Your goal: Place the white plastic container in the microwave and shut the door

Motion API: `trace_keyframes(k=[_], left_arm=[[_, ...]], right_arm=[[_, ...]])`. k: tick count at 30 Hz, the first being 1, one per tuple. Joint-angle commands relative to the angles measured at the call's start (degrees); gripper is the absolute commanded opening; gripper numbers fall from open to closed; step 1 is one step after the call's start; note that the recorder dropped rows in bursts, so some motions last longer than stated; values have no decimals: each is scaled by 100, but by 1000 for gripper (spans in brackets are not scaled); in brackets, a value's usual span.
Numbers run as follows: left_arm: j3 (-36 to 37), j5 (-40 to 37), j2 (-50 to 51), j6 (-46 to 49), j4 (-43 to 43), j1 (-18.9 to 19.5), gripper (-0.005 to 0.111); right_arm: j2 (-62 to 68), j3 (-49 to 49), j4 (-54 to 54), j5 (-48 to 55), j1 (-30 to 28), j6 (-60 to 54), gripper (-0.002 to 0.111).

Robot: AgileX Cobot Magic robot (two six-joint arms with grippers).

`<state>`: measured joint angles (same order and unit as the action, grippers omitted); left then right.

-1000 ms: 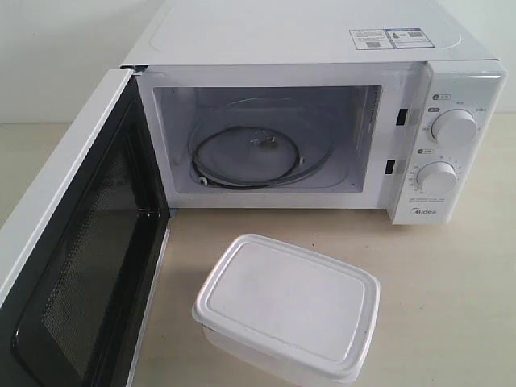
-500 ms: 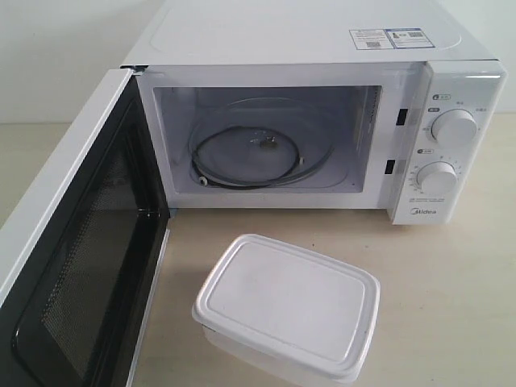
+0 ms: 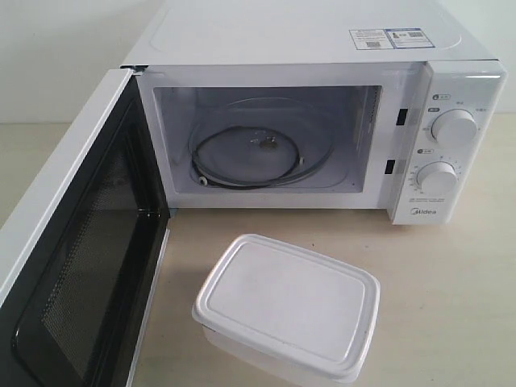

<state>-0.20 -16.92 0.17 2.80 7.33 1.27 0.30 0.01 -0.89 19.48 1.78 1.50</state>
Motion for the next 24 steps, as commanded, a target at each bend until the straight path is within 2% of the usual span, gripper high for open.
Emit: trace_keyframes(k=[1,4,13,17,24], left_arm=[[20,22,-17,18,-8,-44,4],[20,22,-17,18,-8,-44,4],[20,22,-17,18,-8,-44,4],[20,22,-17,18,-8,-44,4],[20,22,-17,18,-8,-44,4]], right_arm=[[-30,-1,13,-214,3,-150,0],[-30,-1,13,-728,3,-150,0],[-30,-1,13,-3778,3,-95,0],[236,-294,13,-3711,3,-233,0],[2131,-915,13,-3976,3,-710,0]])
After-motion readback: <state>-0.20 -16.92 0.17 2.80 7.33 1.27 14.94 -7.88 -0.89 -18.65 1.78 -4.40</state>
